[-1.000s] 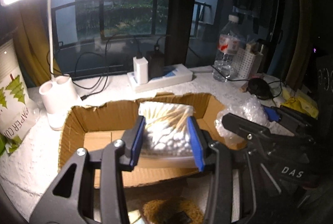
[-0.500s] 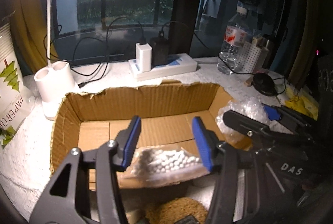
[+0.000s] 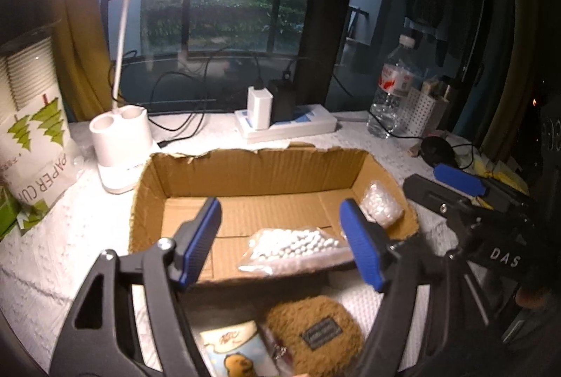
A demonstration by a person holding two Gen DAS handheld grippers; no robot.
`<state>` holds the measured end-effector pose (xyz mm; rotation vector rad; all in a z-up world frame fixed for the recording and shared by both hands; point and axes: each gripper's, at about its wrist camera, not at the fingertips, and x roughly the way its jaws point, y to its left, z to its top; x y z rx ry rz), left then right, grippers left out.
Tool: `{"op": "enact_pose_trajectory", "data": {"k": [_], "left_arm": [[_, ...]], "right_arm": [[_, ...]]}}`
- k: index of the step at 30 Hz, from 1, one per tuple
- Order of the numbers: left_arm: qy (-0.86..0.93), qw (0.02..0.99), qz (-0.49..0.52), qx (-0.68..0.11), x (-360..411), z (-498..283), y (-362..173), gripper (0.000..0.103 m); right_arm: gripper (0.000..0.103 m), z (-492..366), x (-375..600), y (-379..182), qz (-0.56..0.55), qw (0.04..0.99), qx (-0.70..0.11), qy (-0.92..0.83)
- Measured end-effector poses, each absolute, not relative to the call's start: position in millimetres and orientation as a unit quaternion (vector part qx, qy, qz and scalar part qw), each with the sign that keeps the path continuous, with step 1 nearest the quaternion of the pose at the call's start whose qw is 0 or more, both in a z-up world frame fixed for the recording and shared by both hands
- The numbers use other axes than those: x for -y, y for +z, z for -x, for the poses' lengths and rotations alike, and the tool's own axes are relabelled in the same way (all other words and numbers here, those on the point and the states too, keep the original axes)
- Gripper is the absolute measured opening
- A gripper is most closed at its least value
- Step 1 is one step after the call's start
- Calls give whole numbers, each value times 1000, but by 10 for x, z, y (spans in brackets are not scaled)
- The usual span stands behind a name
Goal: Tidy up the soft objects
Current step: 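Grasp the brown plush bear with the left gripper while the right gripper grasps a white towel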
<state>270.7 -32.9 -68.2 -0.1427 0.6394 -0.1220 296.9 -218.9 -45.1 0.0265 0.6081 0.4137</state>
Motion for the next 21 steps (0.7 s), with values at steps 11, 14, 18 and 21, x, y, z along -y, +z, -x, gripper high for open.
{"op": "enact_pose_trajectory", "data": {"k": [11, 14, 18, 21], "left_arm": [[-65, 949, 76, -297, 235, -2365, -567, 72], [-66, 950, 79, -295, 195, -2249, -569, 72], [-65, 949, 80, -299, 174, -2140, -609, 72], [-65, 947, 80, -304, 183, -2074, -650, 72]], "right_arm": [[71, -2604, 2171, -343, -8, 939, -288, 190], [71, -2511, 2151, -337, -7, 939, -288, 189], [71, -2396, 2128, -368, -5, 937, -292, 190], [71, -2331, 2125, -411, -5, 936, -296, 190]]}}
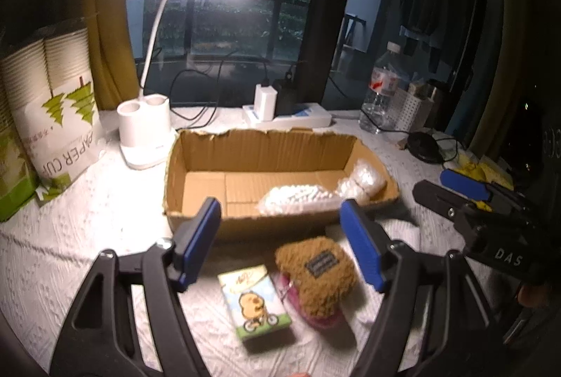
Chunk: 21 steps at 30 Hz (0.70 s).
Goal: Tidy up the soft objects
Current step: 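Grasp the brown plush bear with the left gripper while the right gripper grasps a white towel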
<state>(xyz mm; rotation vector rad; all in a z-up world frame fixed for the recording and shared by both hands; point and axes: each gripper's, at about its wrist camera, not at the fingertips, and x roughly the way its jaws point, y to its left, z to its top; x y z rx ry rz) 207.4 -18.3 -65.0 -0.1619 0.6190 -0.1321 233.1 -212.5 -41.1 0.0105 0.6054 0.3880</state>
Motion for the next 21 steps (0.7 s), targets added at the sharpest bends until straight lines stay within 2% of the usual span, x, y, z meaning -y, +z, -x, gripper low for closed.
{"op": "enact_pose_trajectory", "data": {"k": [21], "left_arm": [[-75, 922, 47, -376, 681, -2169, -1075, 75]], "right_arm": [[71, -2307, 2481, -843, -41, 923, -333, 190]]}}
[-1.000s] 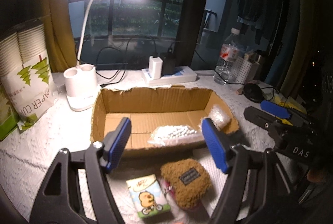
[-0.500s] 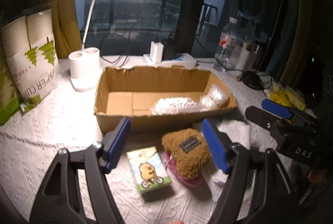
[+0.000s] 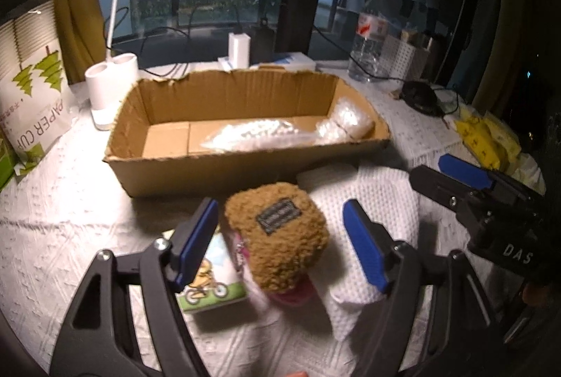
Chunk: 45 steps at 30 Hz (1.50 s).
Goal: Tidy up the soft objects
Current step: 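Grasp the brown plush bear with the left gripper while the right gripper grasps a white towel, then lift the plush bear and white towel and carry both toward the box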
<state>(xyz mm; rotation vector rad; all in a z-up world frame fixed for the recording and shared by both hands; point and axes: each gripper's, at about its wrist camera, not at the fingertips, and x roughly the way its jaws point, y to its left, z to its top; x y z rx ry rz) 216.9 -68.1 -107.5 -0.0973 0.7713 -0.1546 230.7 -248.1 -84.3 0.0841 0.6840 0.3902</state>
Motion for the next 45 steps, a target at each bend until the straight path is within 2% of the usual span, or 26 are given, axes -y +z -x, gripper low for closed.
{"op": "enact_pose_trajectory", "data": {"k": [9, 14, 16, 18, 19, 22, 25, 26, 29, 38, 45], "left_arm": [[-58, 910, 49, -408, 671, -2268, -1253, 75], [-64, 913, 41, -401, 676, -2251, -1247, 74], [-68, 913, 41, -401, 674, -2251, -1248, 67], [-69, 911, 39, -404, 671, -2252, -1259, 57], [-70, 911, 39, -404, 667, -2248, -1262, 56], [-76, 912, 39, -400, 658, -2230, -1244, 52], [-81, 914, 41, -395, 644, -2205, -1224, 50], [-82, 915, 41, -393, 635, -2195, -1216, 49], [-81, 918, 43, -385, 591, -2160, -1175, 47], [-85, 927, 52, -362, 470, -2035, -1030, 47], [-88, 932, 59, -347, 375, -1937, -944, 47]], "right_arm": [[71, -2358, 2488, -1072, -46, 908, -362, 205], [71, -2373, 2403, -1119, -38, 904, -367, 216], [71, -2361, 2351, -1127, -32, 903, -367, 221], [67, -2354, 2306, -1129, -25, 902, -367, 226], [65, -2341, 2273, -1130, -19, 902, -367, 228], [52, -2320, 2195, -1137, -1, 901, -367, 229], [31, -2295, 2132, -1137, 19, 901, -366, 232], [16, -2286, 2123, -1130, 23, 901, -365, 232], [10, -2241, 2131, -1070, 27, 905, -355, 233], [10, -2122, 2181, -771, 29, 919, -321, 228], [10, -2092, 2124, -812, 37, 916, -333, 219]]}}
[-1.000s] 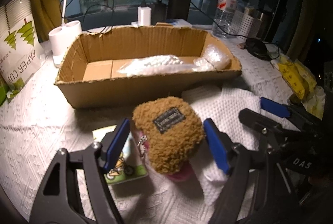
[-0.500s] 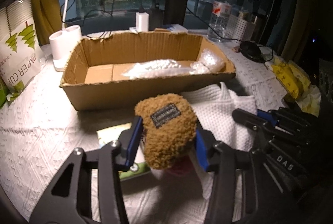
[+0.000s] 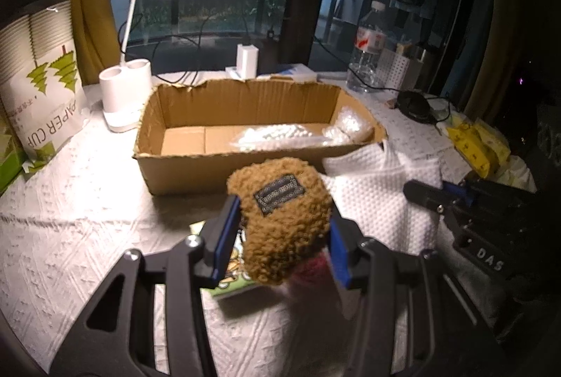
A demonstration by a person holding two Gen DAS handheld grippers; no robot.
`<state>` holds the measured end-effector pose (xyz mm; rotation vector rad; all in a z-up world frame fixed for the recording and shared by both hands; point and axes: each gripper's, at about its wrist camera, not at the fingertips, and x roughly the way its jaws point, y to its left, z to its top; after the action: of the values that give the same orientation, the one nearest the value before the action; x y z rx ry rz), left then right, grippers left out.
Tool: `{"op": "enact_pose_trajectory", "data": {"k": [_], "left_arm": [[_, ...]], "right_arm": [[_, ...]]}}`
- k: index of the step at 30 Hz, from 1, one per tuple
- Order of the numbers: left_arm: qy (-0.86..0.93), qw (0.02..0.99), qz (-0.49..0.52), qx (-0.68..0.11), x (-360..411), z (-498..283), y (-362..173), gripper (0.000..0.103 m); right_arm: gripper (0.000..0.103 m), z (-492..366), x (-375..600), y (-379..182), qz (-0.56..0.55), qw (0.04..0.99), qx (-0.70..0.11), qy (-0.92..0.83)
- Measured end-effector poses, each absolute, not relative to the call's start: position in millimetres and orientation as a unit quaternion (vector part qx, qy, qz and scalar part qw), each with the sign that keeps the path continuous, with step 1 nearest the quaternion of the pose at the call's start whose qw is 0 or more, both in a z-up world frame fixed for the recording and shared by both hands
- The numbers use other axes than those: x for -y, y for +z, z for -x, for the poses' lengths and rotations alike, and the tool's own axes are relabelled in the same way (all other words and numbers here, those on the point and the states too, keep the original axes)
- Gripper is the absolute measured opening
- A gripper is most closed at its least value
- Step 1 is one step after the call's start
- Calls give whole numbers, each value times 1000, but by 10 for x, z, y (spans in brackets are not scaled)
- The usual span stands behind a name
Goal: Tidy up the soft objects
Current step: 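Lift the plush bear and white towel and carry both toward the box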
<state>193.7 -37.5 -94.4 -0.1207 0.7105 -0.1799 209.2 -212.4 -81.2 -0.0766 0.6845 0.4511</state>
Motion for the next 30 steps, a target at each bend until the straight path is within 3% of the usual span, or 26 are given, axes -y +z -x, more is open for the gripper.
{"op": "enact_pose_trajectory", "data": {"k": [2, 4, 6, 11, 12, 14, 30], "left_arm": [[-87, 933, 60, -344, 340, -1910, -929, 47], [-85, 934, 63, -342, 298, -1886, -929, 47], [-82, 934, 65, -341, 261, -1862, -929, 47], [-78, 934, 70, -341, 190, -1809, -941, 47], [-78, 934, 71, -340, 177, -1796, -943, 47], [-77, 935, 72, -340, 160, -1785, -941, 47], [-77, 934, 71, -342, 142, -1802, -954, 47]], "right_arm": [[15, -2089, 2122, -821, 36, 916, -336, 215], [33, -2090, 2113, -834, 36, 916, -339, 209], [40, -2087, 2110, -840, 34, 917, -341, 205], [38, -2033, 2069, -862, 46, 916, -341, 208], [30, -2026, 2058, -870, 47, 914, -342, 212], [25, -2020, 2045, -892, 46, 913, -344, 215], [25, -2185, 2129, -1073, 40, 911, -371, 177]]}}
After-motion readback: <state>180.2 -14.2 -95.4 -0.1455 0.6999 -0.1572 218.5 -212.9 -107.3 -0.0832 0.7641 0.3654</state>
